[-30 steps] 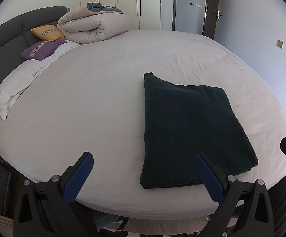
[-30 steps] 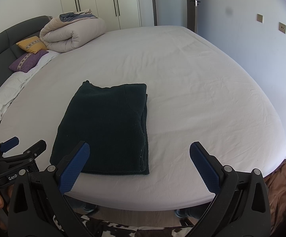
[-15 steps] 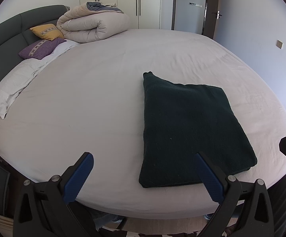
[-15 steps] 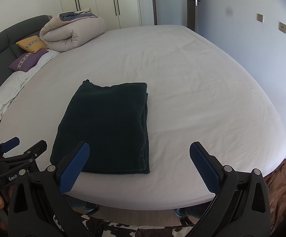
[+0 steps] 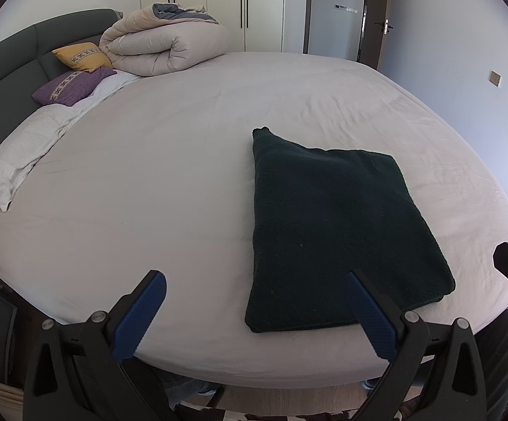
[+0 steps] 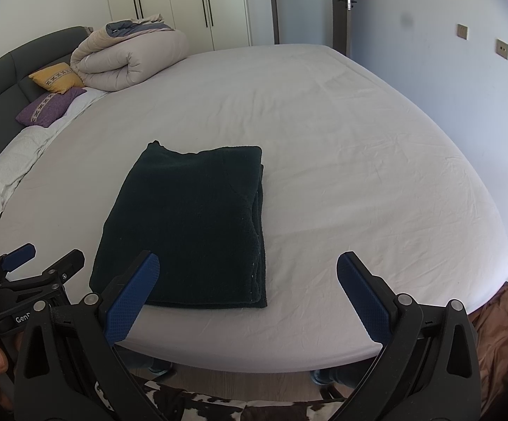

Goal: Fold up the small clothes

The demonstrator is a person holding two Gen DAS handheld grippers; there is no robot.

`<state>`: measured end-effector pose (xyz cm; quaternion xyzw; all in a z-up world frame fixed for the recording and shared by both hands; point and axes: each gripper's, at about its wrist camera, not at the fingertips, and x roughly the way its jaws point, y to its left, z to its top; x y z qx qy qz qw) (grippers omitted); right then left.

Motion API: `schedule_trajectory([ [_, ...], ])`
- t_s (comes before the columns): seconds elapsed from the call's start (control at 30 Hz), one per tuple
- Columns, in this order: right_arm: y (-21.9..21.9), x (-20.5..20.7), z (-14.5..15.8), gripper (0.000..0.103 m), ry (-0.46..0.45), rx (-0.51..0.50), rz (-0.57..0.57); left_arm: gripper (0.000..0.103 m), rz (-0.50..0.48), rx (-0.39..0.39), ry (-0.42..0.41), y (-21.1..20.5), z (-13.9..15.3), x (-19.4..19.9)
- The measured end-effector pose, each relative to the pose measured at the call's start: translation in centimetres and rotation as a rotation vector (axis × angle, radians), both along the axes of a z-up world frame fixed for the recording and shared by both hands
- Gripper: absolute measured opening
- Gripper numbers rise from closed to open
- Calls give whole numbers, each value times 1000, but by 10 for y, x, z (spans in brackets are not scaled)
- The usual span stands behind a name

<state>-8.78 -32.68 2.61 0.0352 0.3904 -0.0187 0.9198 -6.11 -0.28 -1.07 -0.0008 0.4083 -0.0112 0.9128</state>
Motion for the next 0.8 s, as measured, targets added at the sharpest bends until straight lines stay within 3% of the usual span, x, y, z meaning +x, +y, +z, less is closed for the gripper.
schedule_trajectory([
  [0.8,0,3,-5,103,16,5,8,103,10,0,11,6,-5,2],
])
